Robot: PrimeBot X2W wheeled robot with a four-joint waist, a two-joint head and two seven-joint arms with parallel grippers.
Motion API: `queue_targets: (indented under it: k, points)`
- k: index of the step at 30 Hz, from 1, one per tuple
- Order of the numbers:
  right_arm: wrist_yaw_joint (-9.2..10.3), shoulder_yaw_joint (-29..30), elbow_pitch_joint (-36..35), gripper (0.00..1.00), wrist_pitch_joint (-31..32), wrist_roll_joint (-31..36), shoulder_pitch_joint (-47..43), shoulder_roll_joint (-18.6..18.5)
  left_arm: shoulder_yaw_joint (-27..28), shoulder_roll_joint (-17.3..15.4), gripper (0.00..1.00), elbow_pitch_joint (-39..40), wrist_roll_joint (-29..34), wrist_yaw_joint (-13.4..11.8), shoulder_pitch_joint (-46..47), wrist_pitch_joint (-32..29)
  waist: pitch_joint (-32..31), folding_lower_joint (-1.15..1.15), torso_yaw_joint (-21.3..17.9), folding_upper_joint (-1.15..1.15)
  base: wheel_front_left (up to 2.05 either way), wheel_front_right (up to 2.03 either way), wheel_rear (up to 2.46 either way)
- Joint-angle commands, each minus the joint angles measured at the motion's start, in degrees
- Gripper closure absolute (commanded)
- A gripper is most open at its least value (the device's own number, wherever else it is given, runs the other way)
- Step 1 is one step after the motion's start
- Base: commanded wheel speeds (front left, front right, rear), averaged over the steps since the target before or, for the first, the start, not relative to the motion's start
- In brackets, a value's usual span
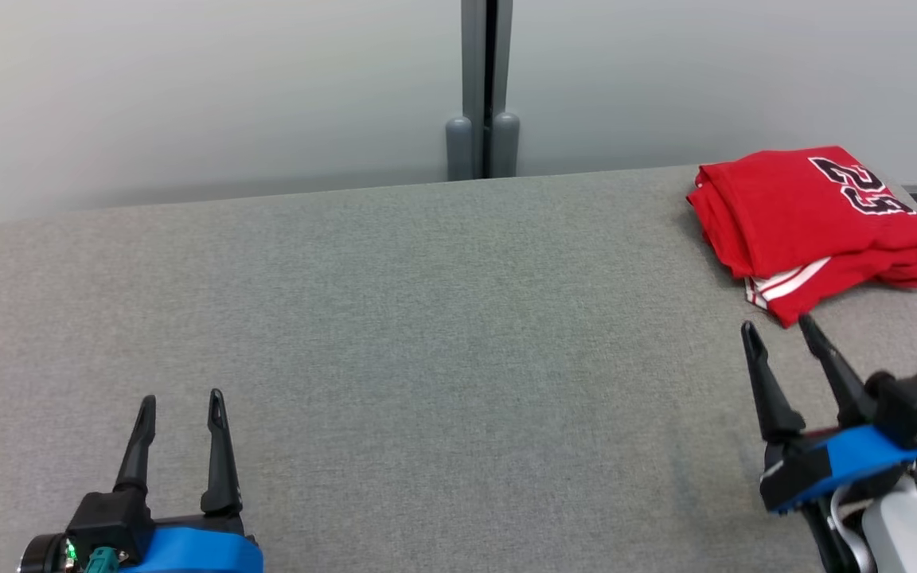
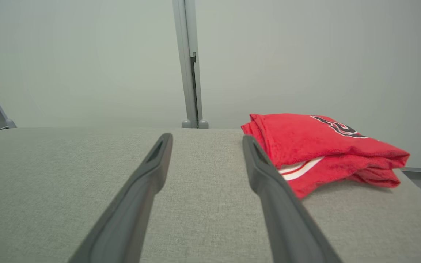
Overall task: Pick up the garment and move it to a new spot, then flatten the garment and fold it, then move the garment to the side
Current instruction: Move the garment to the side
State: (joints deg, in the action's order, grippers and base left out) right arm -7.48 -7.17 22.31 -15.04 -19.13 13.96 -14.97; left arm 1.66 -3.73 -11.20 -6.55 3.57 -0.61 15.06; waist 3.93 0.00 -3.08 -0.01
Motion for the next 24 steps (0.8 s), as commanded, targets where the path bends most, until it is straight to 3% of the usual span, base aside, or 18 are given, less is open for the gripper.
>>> queue_targets:
  k: [1, 11, 24]
  points:
    - [-0.03, 0.89, -1.25, 0.00, -0.15, 0.61, -2.36, 0.81, -0.05, -0.03, 0.00, -0.38, -0.23, 0.32, -0.40, 0.13, -0.44, 0.00, 0.40, 0.01, 0.00, 0.00, 0.00]
    - [-0.02, 3.67, -7.96, 0.00, -0.15, 3.83, -11.89, 6.07, -0.62, 0.00, 0.00, -1.06, 0.02, 0.46, -2.23, 0.13, -2.98, 0.00, 2.72, 0.01, 0.00, 0.00, 0.00]
    - [-0.02, 5.84, -13.90, 0.00, 0.32, 6.60, -16.05, 9.04, -1.02, -0.16, 0.00, -1.21, -0.47, 0.91, -1.63, 0.13, -4.11, 0.00, 4.60, 0.01, 0.00, 0.00, 0.00]
